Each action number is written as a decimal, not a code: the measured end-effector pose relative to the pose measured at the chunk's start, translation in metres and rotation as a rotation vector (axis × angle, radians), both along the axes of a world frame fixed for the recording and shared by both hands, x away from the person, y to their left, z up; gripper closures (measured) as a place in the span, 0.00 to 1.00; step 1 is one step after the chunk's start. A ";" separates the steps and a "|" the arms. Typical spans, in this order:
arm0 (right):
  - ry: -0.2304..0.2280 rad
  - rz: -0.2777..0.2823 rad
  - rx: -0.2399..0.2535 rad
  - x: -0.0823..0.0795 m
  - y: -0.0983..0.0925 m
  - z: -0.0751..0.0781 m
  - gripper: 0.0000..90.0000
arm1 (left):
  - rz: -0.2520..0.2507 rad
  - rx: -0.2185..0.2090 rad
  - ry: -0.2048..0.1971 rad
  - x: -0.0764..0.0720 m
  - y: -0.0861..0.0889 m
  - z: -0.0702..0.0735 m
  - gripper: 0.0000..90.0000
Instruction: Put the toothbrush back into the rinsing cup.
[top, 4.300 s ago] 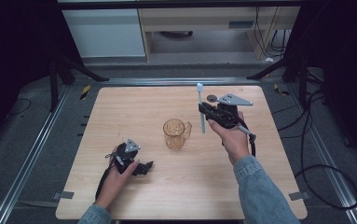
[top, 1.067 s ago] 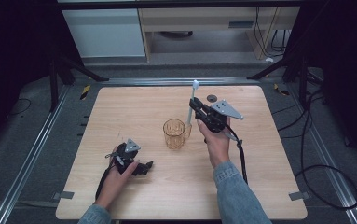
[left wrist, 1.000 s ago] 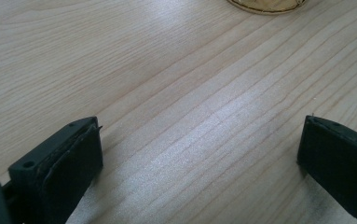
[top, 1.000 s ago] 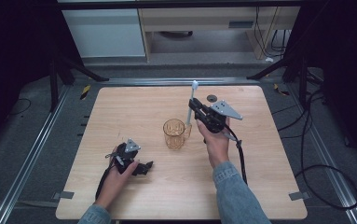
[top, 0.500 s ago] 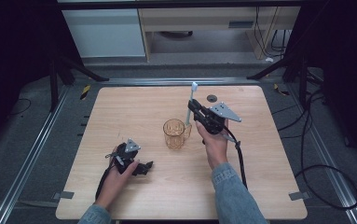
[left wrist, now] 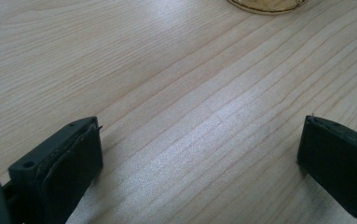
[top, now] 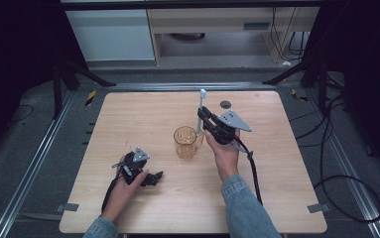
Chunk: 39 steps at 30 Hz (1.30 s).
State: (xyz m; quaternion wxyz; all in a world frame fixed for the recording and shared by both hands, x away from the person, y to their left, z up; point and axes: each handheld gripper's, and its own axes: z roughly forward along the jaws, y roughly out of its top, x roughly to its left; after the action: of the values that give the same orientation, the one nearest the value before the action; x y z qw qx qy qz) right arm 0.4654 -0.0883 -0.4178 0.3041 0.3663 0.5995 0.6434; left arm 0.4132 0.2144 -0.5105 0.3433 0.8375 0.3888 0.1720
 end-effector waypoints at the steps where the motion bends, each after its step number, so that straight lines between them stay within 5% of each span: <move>1: -0.002 -0.004 0.002 -0.001 0.001 0.000 0.88 | 0.000 0.000 0.000 0.000 0.000 0.000 0.00; 39: -0.013 -0.023 -0.045 -0.006 0.010 -0.026 0.88 | 0.000 0.000 0.000 0.000 0.000 0.000 0.00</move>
State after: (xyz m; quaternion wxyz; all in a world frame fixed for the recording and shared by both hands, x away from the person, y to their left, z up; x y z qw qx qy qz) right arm 0.4593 -0.0784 -0.4439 0.3236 0.3623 0.6074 0.6286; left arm 0.4132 0.2144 -0.5105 0.3434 0.8374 0.3888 0.1721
